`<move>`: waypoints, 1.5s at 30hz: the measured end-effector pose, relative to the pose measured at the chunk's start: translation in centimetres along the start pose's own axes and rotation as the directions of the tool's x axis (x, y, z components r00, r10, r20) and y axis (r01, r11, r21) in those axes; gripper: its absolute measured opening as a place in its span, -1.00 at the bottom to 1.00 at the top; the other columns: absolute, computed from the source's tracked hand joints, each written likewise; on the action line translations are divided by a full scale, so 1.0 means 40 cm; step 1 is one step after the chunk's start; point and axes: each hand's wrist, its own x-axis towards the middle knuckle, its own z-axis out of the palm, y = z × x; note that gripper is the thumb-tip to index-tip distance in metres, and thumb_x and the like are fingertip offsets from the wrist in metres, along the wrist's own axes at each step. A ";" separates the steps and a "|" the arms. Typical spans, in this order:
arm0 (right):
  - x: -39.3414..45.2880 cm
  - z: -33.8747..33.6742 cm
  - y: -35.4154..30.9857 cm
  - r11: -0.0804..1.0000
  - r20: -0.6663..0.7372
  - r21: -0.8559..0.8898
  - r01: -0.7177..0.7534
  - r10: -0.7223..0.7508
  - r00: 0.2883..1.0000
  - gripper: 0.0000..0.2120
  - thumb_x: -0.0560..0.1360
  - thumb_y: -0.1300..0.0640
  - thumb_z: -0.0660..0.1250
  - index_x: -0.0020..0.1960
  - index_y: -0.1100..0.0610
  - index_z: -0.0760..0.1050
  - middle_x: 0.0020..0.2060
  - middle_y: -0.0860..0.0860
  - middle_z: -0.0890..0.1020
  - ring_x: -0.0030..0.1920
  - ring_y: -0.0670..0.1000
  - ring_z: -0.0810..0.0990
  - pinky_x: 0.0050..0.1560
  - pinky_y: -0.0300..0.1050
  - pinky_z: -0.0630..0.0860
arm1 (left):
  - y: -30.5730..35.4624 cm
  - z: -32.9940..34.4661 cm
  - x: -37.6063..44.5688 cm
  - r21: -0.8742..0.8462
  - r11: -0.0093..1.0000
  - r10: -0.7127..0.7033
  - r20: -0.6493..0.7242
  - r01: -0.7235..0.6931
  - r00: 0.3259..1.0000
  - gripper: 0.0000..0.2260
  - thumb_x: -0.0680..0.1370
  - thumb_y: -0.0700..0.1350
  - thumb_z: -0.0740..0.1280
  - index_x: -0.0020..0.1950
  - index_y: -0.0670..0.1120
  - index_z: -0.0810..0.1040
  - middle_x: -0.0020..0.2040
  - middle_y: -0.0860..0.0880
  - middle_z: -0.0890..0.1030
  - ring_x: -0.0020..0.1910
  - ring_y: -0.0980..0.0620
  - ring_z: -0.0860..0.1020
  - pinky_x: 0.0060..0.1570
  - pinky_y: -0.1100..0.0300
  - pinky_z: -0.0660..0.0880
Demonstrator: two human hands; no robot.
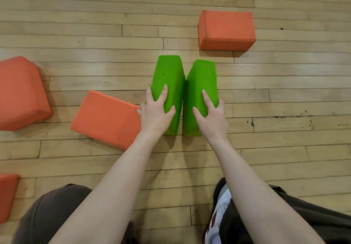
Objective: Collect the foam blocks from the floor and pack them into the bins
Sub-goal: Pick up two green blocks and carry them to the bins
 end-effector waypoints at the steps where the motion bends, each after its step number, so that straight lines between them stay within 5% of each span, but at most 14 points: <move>1: -0.011 -0.038 -0.016 1.000 0.004 0.014 0.005 -0.005 1.000 -0.44 0.52 -0.21 0.21 0.46 -0.34 0.07 0.48 0.16 0.13 0.36 0.17 0.37 0.13 0.06 0.45 | 0.013 -0.039 -0.023 0.008 1.000 0.000 -0.019 0.001 1.000 -0.43 0.54 0.10 0.27 0.49 0.24 0.11 0.53 -0.13 0.02 0.36 -0.26 0.25 0.31 -0.12 0.17; 10: -0.164 -0.529 -0.210 0.996 0.028 0.068 0.058 -0.060 0.998 -0.44 0.50 -0.22 0.24 0.44 -0.33 0.12 0.46 0.14 0.19 0.29 0.15 0.44 0.10 0.05 0.51 | 0.300 -0.448 -0.288 0.063 0.998 0.027 -0.098 -0.021 0.995 -0.46 0.52 0.13 0.28 0.47 0.23 0.20 0.52 -0.09 0.11 0.33 -0.18 0.32 0.23 -0.06 0.26; 20: -0.453 -1.092 -0.313 0.990 0.075 0.133 -0.052 0.042 0.996 -0.43 0.50 -0.16 0.30 0.45 -0.26 0.19 0.45 0.12 0.17 0.37 0.11 0.35 0.21 -0.05 0.40 | 0.635 -0.871 -0.599 0.137 0.988 0.063 0.032 -0.067 0.998 -0.48 0.52 0.17 0.27 0.46 0.23 0.22 0.53 -0.06 0.11 0.32 -0.17 0.32 0.27 -0.06 0.25; 26: -0.593 -1.237 -0.338 0.975 0.081 0.165 -0.148 0.136 0.987 -0.42 0.50 -0.17 0.29 0.46 -0.25 0.17 0.48 0.16 0.11 0.43 0.17 0.26 0.29 0.05 0.37 | 0.697 -0.995 -0.708 0.192 0.971 0.131 0.082 -0.145 0.988 -0.49 0.53 0.16 0.26 0.46 0.21 0.23 0.51 -0.10 0.14 0.32 -0.19 0.32 0.26 -0.06 0.26; 32: -0.729 -1.271 -0.353 0.942 -0.082 0.169 -0.290 0.307 0.948 -0.43 0.50 -0.23 0.25 0.45 -0.30 0.14 0.49 0.13 0.12 0.38 0.18 0.34 0.22 0.08 0.45 | 0.701 -1.056 -0.727 0.238 0.912 0.298 0.170 -0.333 0.939 -0.49 0.53 0.14 0.26 0.46 0.20 0.24 0.51 -0.12 0.15 0.33 -0.20 0.34 0.29 -0.07 0.25; 35: -0.829 -1.244 -0.353 0.880 -0.169 0.255 -0.399 0.447 0.878 -0.43 0.49 -0.25 0.23 0.45 -0.32 0.12 0.49 0.12 0.13 0.39 0.17 0.32 0.23 0.10 0.45 | 0.695 -1.059 -0.733 0.295 0.806 0.431 0.300 -0.513 0.851 -0.49 0.53 0.14 0.26 0.46 0.21 0.23 0.52 -0.12 0.13 0.33 -0.24 0.32 0.30 -0.09 0.25; 38: -0.984 -1.182 -0.365 0.760 -0.230 0.350 -0.547 0.636 0.737 -0.43 0.50 -0.28 0.19 0.46 -0.33 0.10 0.49 0.10 0.13 0.37 0.16 0.35 0.17 0.04 0.47 | 0.689 -1.051 -0.761 0.304 0.643 0.543 0.466 -0.703 0.698 -0.49 0.52 0.15 0.26 0.46 0.22 0.23 0.53 -0.10 0.10 0.37 -0.24 0.28 0.34 -0.12 0.24; 41: -1.195 -1.088 -0.394 0.561 -0.224 0.505 -0.656 0.819 0.528 -0.44 0.50 -0.28 0.18 0.45 -0.34 0.08 0.49 0.08 0.13 0.37 0.14 0.35 0.16 0.04 0.48 | 0.689 -1.029 -0.846 0.241 0.438 0.614 0.623 -0.866 0.484 -0.50 0.52 0.16 0.25 0.45 0.21 0.24 0.52 -0.11 0.09 0.40 -0.25 0.22 0.36 -0.15 0.21; 45: -1.485 -0.961 -0.458 0.225 -0.127 0.672 -0.706 0.974 0.189 -0.43 0.52 -0.26 0.18 0.47 -0.33 0.05 0.47 0.10 0.14 0.36 0.14 0.36 0.15 0.01 0.45 | 0.682 -0.979 -1.050 0.043 0.116 0.635 0.765 -0.992 0.107 -0.49 0.53 0.17 0.23 0.47 0.20 0.23 0.52 -0.11 0.12 0.35 -0.27 0.29 0.30 -0.15 0.29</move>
